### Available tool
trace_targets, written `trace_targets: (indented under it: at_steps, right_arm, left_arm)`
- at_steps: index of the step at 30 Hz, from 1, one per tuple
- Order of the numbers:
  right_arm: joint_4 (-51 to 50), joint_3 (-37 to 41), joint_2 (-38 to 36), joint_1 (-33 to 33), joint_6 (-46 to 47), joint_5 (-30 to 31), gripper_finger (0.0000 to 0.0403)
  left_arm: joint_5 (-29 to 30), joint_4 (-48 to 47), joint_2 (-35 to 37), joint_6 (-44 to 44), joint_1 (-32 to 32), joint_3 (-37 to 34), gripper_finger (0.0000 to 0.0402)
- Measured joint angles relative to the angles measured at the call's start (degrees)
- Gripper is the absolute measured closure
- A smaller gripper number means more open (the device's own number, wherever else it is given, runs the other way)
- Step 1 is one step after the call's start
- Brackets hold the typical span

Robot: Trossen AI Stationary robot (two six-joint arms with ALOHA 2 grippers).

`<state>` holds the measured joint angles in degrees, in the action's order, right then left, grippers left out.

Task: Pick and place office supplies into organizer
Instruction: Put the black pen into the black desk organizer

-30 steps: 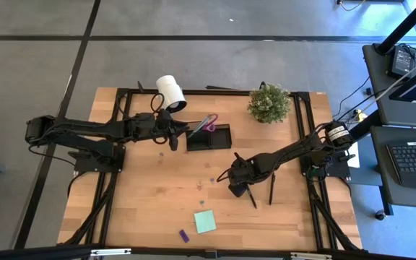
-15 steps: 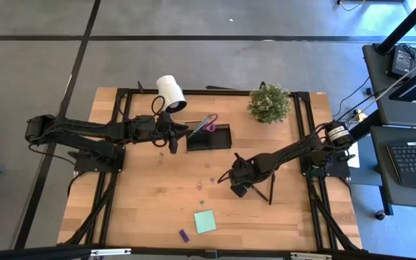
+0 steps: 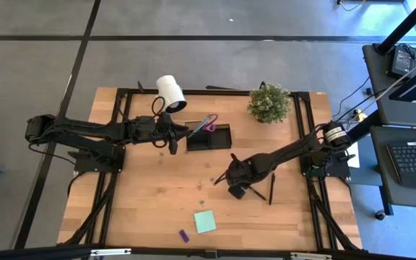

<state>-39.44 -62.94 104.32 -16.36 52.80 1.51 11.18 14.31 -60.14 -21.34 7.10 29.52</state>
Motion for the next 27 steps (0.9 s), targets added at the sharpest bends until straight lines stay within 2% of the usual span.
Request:
trace_targets:
  at_steps: [9, 17, 23, 27]
  right_arm:
    - [-8.1, -12.4, -0.1, 0.0, -10.8, 0.5, 0.0366]
    - [-18.4, -29.1, -3.1, 3.1, -26.1, 10.8, 0.0364]
    - [-18.2, -37.1, -9.1, 7.6, -36.1, 13.9, 0.0367]
    - [-14.4, -38.0, -13.7, 11.5, -41.3, 14.0, 0.0366]
  left_arm:
    - [0.0, -0.2, 0.0, -2.1, 0.0, 0.0, 0.0313]
    - [0.1, 1.0, 0.0, -2.1, 0.2, 0.0, 0.0313]
    - [0.9, 2.6, 0.0, -2.0, 0.2, 0.0, 0.0313]
    - [0.9, 11.6, 0.0, -1.1, 0.2, 0.0, 0.0313]
